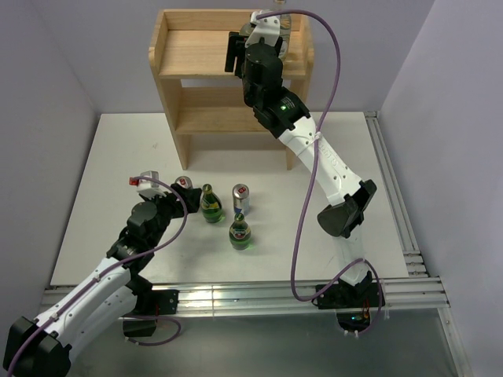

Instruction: Place and organize the beverage onto the shelf

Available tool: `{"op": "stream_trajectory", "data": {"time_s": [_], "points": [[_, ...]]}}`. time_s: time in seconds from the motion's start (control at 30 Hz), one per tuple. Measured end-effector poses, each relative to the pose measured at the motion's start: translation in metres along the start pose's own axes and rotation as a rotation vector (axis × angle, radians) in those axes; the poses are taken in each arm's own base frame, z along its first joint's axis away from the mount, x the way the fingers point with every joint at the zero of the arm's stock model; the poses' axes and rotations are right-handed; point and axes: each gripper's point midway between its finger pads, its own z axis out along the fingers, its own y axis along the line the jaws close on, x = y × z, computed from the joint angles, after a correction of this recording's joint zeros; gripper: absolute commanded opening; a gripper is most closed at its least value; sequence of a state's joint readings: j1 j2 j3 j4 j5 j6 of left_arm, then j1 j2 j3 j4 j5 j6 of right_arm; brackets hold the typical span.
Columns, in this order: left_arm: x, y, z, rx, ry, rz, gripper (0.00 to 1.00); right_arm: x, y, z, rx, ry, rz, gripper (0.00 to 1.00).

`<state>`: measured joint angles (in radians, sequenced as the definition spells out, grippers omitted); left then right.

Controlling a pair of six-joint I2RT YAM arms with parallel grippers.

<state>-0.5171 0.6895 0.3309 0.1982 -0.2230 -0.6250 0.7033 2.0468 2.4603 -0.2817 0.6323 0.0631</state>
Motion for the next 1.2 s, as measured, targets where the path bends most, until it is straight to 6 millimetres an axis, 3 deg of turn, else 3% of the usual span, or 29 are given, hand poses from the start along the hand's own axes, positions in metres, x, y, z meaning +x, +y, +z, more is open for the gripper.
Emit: {"op": "stream_trajectory", "data": {"time_s": [0.6, 0.9, 1.2], "points": [[-0.0007, -0.0004, -0.0004, 0.002, -0.002, -0.001, 0.96, 0.0015, 0.0009, 0.0037, 0.006, -0.018, 0.017, 0.73], [-0.0013, -0.0007, -0.0006, 0.003, -0.004, -0.001, 0.96, 0.0051, 0.0025, 0.0047, 0.003, -0.013, 0.029, 0.81], [-0.0012, -0.0006, -0.0006, 0.002, -0.004, -0.001, 0.96, 0.0097, 0.0028, 0.0052, 0.003, -0.004, 0.025, 0.79]]}}
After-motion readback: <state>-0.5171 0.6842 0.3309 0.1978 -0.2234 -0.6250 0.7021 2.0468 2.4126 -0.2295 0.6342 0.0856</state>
